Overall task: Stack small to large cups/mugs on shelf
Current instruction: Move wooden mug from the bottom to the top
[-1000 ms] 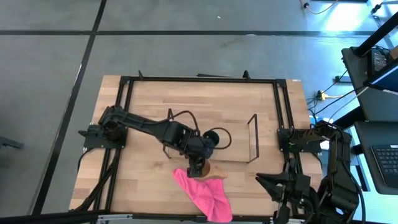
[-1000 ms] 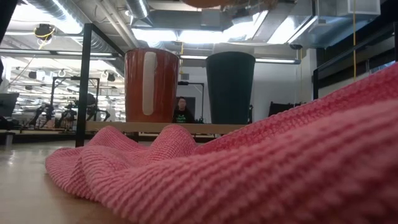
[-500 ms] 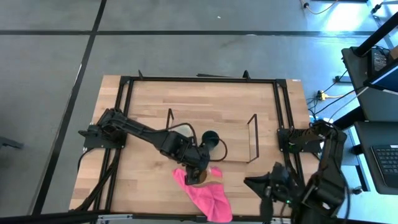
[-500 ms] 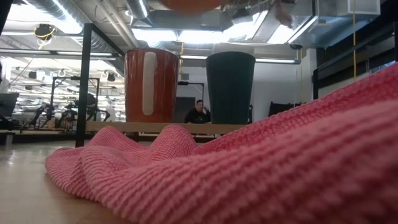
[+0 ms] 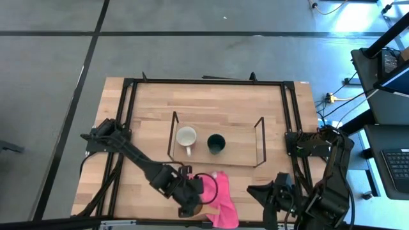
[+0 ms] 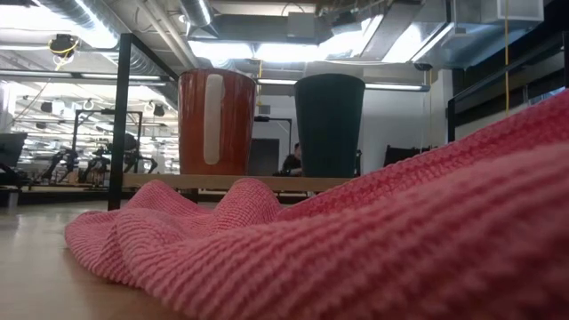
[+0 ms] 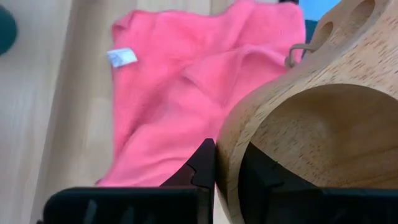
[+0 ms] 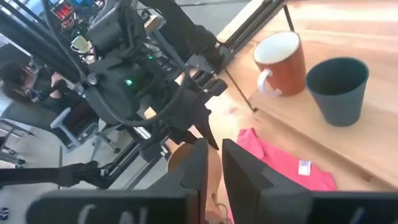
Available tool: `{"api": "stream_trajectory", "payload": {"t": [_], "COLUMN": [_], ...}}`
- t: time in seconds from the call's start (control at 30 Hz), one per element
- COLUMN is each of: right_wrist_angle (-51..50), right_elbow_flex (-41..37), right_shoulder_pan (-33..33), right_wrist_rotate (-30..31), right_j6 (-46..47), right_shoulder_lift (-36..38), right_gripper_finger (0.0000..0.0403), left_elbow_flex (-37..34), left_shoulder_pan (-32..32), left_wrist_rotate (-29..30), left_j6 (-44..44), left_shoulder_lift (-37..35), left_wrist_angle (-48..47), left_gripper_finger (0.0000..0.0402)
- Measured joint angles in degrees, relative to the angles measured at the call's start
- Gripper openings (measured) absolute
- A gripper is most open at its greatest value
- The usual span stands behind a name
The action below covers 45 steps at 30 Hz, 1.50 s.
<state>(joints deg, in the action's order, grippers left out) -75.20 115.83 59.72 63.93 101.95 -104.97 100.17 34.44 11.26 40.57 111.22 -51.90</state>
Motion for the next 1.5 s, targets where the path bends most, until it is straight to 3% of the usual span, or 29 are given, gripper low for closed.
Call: {"api": "stream_trajectory", "payload": {"t": [0.2,0.43,0.7,0.87,1.07,1.17,1.33,1.5], "right_wrist_angle": [-0.4,-1.4,-7.7,-15.0,-14.8,-14.8,-14.8,-14.8], "right_elbow_flex": [0.0,0.0,0.0,0.0,0.0,0.0,0.0,0.0], "right_shoulder_pan": [0.0,0.0,-0.6,-2.0,-6.8,-10.5,-16.4,-22.4], "right_wrist_rotate": [1.0,3.6,7.1,6.8,4.8,1.2,-5.4,-6.2], "right_j6": [2.8,2.8,8.1,16.2,13.1,10.3,5.7,5.7], "right_shoulder_lift": [0.0,0.0,0.0,0.0,1.1,1.9,2.4,2.4], "right_gripper_finger": [0.0049,0.0049,0.0049,0.0049,0.0049,0.0049,0.0049,0.0049], "left_elbow_flex": [1.3,6.1,10.6,13.4,15.3,15.3,15.2,15.1], "left_shoulder_pan": [-0.2,-3.0,-15.6,-29.3,-48.0,-55.5,-62.8,-66.3], "left_wrist_rotate": [0.7,5.5,6.0,-0.6,-13.0,-16.0,-19.9,-25.0], "left_j6": [1.0,-1.9,-12.0,-22.1,-31.2,-34.7,-41.6,-48.5], "left_shoulder_lift": [-1.0,-6.4,-12.0,-13.7,-13.4,-12.1,-7.9,-1.3], "left_wrist_angle": [-0.6,-2.7,-9.1,-10.7,-10.2,-10.8,-11.6,-10.9], "left_gripper_finger": [0.0032,0.0032,0.0032,0.0032,0.0032,0.0032,0.0032,0.0032]}}
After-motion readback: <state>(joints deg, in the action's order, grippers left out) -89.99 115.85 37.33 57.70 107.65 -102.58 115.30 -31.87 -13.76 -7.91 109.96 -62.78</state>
